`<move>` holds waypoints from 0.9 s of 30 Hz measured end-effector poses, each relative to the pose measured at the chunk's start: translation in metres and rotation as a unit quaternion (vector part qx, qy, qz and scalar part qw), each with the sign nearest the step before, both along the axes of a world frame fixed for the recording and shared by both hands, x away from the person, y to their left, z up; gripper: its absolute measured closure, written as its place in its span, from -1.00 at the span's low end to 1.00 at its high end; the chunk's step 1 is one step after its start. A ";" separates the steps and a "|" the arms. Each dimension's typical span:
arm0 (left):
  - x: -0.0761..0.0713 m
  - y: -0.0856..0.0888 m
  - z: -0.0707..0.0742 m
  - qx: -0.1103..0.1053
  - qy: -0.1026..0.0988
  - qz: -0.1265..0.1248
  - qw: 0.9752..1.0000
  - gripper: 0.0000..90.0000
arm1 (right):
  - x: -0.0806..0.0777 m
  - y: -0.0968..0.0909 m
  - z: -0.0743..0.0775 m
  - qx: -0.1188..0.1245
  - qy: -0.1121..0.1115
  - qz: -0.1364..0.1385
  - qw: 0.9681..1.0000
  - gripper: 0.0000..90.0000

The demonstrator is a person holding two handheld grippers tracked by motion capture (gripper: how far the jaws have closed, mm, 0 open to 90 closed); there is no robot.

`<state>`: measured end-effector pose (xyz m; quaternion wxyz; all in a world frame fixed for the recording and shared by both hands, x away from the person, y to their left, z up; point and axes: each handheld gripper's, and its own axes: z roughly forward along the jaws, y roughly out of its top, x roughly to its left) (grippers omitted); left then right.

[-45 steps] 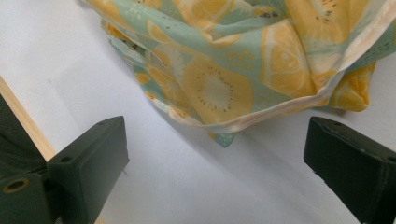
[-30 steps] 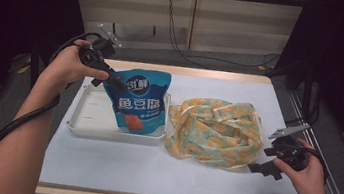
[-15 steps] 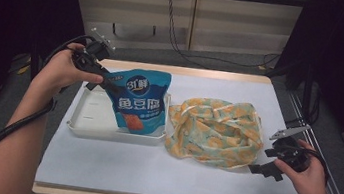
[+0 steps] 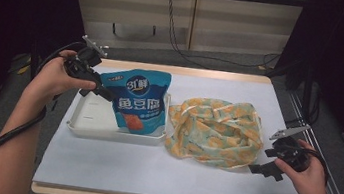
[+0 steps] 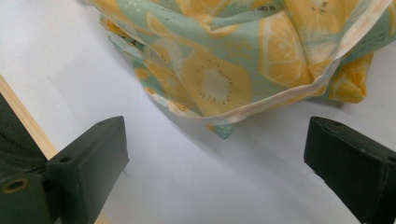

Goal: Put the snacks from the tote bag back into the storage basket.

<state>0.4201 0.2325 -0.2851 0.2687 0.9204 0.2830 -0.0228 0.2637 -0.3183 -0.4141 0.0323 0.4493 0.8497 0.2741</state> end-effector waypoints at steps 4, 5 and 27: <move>-0.002 0.005 -0.004 0.000 -0.002 0.001 1.000 -0.75 | 0.000 0.001 0.000 0.002 0.004 -0.002 1.000 -0.87; -0.004 0.006 -0.005 -0.004 -0.003 0.007 1.000 -0.75 | 0.000 0.001 -0.001 0.002 0.006 -0.003 1.000 -0.87; -0.020 0.010 -0.028 -0.032 0.002 0.005 0.999 -0.74 | 0.003 0.002 0.003 0.002 -0.001 0.002 1.000 -0.87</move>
